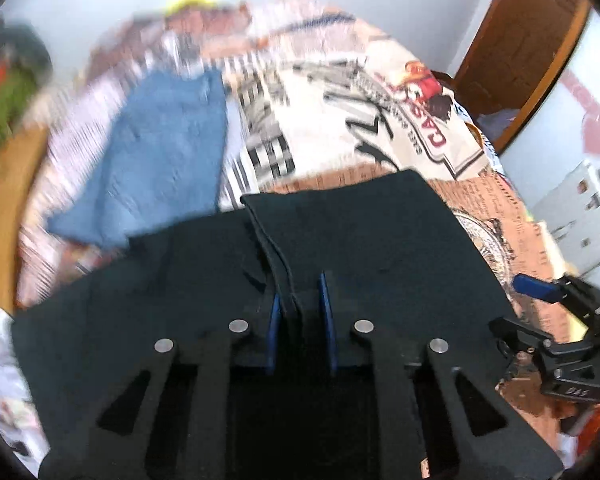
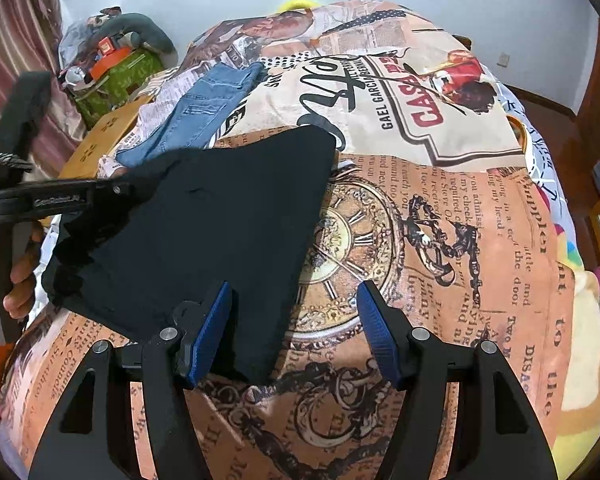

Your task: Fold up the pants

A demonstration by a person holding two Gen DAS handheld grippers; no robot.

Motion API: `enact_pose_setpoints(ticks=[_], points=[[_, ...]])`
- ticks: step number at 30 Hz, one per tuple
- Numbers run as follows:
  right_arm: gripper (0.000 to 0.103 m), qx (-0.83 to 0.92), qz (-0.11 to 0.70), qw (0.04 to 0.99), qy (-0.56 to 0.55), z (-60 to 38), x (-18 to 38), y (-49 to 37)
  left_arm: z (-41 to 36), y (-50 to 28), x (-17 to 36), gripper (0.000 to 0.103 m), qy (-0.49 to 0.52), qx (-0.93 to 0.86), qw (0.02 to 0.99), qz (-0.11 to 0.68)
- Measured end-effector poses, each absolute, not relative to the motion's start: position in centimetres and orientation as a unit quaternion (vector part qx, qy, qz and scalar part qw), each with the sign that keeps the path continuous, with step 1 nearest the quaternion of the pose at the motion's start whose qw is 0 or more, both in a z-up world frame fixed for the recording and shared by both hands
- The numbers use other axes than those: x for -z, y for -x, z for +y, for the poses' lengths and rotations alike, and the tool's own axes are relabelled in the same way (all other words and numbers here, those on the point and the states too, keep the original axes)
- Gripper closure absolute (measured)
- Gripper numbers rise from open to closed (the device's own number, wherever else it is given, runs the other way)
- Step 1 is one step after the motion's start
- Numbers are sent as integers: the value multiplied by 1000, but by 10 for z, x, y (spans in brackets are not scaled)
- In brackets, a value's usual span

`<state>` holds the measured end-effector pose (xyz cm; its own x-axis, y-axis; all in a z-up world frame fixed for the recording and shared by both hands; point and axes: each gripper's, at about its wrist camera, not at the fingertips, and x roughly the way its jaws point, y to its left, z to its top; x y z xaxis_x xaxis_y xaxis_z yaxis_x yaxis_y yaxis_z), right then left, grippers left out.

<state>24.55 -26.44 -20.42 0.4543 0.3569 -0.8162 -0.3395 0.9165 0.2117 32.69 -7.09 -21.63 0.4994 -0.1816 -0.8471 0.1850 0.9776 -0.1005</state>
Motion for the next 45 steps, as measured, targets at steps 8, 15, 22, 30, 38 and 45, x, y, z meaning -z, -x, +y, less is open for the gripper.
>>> enact_pose_setpoints(ticks=[8, 15, 22, 30, 38, 45], points=[[42, -207, 477, 854, 9, -258, 198, -241, -51, -317, 212, 75, -32, 74, 880, 468], [42, -206, 470, 858, 21, -250, 189, -246, -21, -324, 245, 56, -9, 48, 853, 520], [42, -224, 439, 870, 34, -235, 164, -267, -6, -330, 199, 34, 29, 60, 879, 473], [42, -250, 447, 858, 33, -208, 171, -306, -33, -351, 204, 24, 15, 97, 869, 485], [42, -257, 509, 821, 40, -201, 216, -330, -56, -365, 259, 23, -28, 99, 833, 543], [28, -251, 517, 818, 14, -219, 224, -328, -58, -354, 260, 18, -49, 87, 845, 526]])
